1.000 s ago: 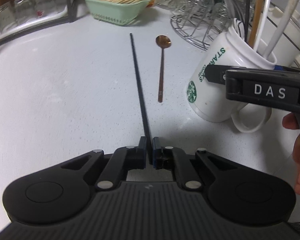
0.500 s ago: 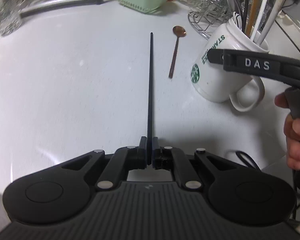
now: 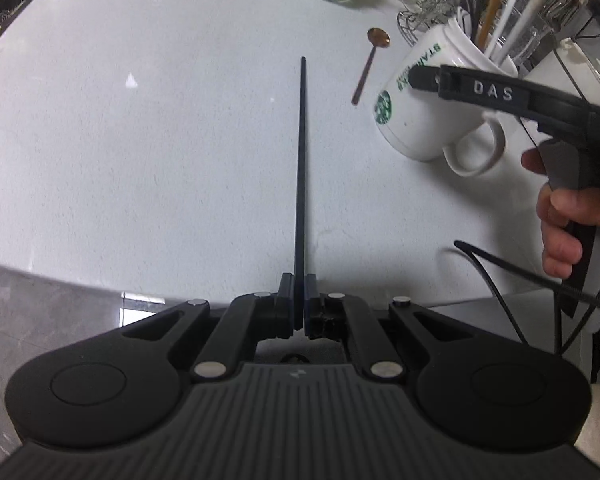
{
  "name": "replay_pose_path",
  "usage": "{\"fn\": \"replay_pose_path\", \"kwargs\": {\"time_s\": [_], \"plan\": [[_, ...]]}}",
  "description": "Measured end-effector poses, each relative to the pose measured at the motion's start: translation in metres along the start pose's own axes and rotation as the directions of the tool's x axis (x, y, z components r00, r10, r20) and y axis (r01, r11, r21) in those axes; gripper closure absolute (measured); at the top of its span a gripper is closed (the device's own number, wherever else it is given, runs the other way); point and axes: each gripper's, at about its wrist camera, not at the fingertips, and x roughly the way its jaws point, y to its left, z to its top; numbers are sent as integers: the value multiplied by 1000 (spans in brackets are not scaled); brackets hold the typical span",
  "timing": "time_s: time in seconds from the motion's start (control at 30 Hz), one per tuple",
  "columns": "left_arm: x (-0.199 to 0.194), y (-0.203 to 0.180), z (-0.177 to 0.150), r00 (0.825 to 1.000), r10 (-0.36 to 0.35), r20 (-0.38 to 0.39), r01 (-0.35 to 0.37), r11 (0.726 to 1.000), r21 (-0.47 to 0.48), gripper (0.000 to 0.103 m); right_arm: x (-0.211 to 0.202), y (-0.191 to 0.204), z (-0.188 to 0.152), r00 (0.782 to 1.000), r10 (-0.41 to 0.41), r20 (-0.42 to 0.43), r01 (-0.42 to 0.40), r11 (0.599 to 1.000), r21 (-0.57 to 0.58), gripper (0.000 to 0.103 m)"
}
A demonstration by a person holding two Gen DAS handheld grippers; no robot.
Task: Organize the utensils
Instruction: 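Lift the black chopstick off the counter with the left tool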
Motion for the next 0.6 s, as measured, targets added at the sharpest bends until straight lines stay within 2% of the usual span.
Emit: {"fn": "replay_pose_path", "kwargs": {"time_s": [0.2,0.4,0.5,0.53,0.6], "plan": [[2,-9,-14,1000,17,-25,-17,1000,3,98,-4,5,-2,999,39,-3,-39,999,-31,12],[1,-6,-16,999,29,-29,-30,998,-49,96,-6,10,-5,998,58,3,-58,997,-48,13],[5,-6,-16,999,36,-39,-39,996,-77,80,-7,11,-5,998,60,0,-60,997,-51,13],[5,-5,-17,999,35,-37,-38,996,-85,70,-7,11,-5,998,61,-2,-61,997,-51,13],[5,-6,-17,999,37,-24,-39,995,-90,66,-6,11,-4,998,60,-6,-61,997,-52,13]]}}
